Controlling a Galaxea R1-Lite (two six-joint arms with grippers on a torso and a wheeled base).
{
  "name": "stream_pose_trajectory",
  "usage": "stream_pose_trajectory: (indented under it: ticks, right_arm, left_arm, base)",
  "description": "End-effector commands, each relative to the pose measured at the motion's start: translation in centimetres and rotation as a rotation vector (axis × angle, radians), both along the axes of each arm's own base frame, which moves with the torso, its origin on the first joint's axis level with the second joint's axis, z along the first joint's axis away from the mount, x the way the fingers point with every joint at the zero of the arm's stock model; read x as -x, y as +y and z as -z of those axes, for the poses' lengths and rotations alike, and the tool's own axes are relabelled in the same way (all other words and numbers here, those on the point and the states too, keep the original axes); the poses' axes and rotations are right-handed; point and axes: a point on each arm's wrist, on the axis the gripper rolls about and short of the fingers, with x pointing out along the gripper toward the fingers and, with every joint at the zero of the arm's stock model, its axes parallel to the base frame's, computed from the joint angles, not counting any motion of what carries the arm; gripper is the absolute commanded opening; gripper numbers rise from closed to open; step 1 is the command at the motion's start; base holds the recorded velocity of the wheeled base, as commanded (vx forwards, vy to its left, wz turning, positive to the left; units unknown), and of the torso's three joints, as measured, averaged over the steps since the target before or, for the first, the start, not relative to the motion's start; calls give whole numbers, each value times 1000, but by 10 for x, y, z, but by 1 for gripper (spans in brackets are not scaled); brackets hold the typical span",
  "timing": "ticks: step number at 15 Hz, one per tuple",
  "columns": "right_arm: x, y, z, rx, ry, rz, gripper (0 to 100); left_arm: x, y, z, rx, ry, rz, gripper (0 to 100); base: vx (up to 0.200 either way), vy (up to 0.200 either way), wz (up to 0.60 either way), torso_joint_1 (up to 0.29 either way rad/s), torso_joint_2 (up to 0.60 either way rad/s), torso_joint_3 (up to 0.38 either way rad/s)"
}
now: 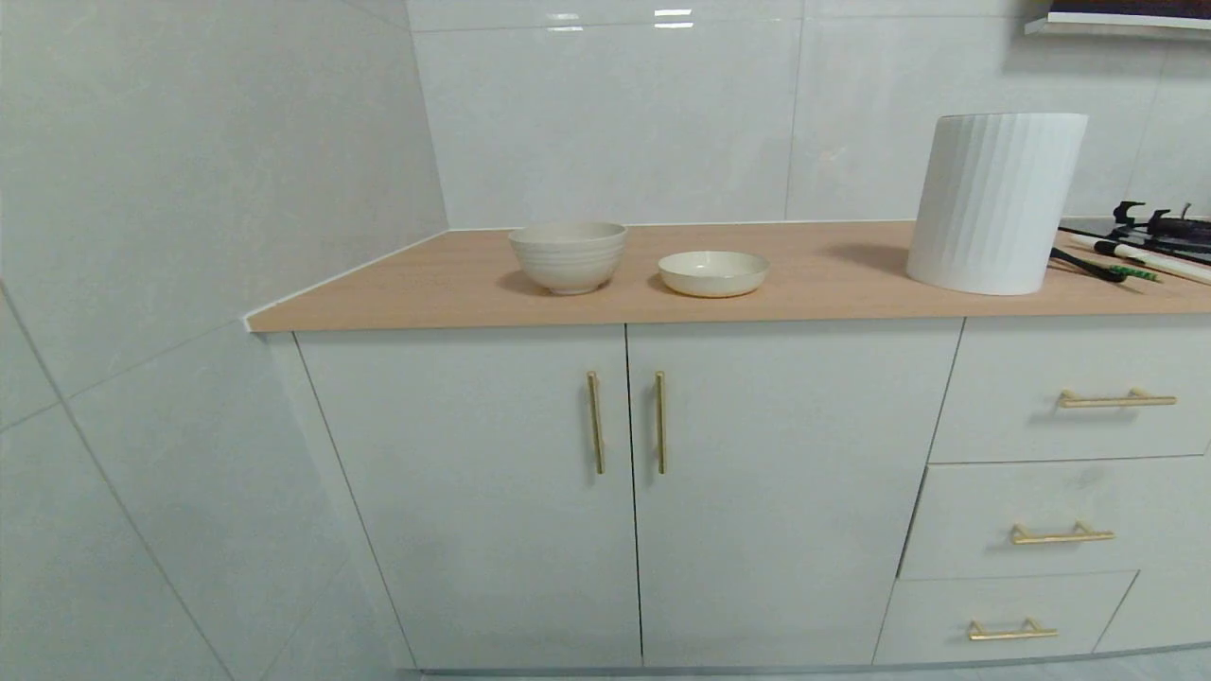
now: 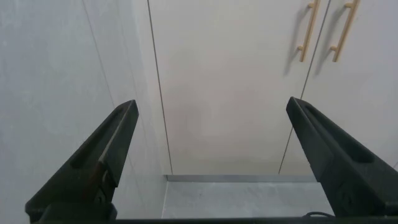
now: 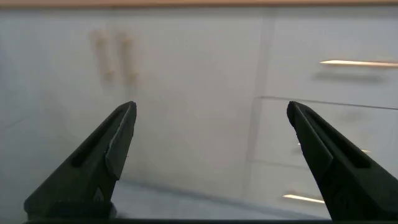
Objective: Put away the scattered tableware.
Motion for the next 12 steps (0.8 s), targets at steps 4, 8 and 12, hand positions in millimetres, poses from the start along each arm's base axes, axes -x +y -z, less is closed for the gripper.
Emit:
stream_pose_trajectory:
  ticks: [4, 8, 12]
  right_arm:
    - [-78, 9, -54, -17, 376, -269, 100]
    - [-146, 47, -72, 36, 465, -518, 100]
    - [-220, 91, -68, 53, 480, -599, 100]
  left_arm:
    - [0, 0, 0, 0, 0, 0, 100]
    - [0, 0, 0, 0, 0, 0, 100]
    - [0, 0, 0, 0, 0, 0, 100]
  base:
    - [0, 0, 0, 0, 0, 0]
    - [0, 0, 0, 0, 0, 0]
    - [0, 0, 0, 0, 0, 0]
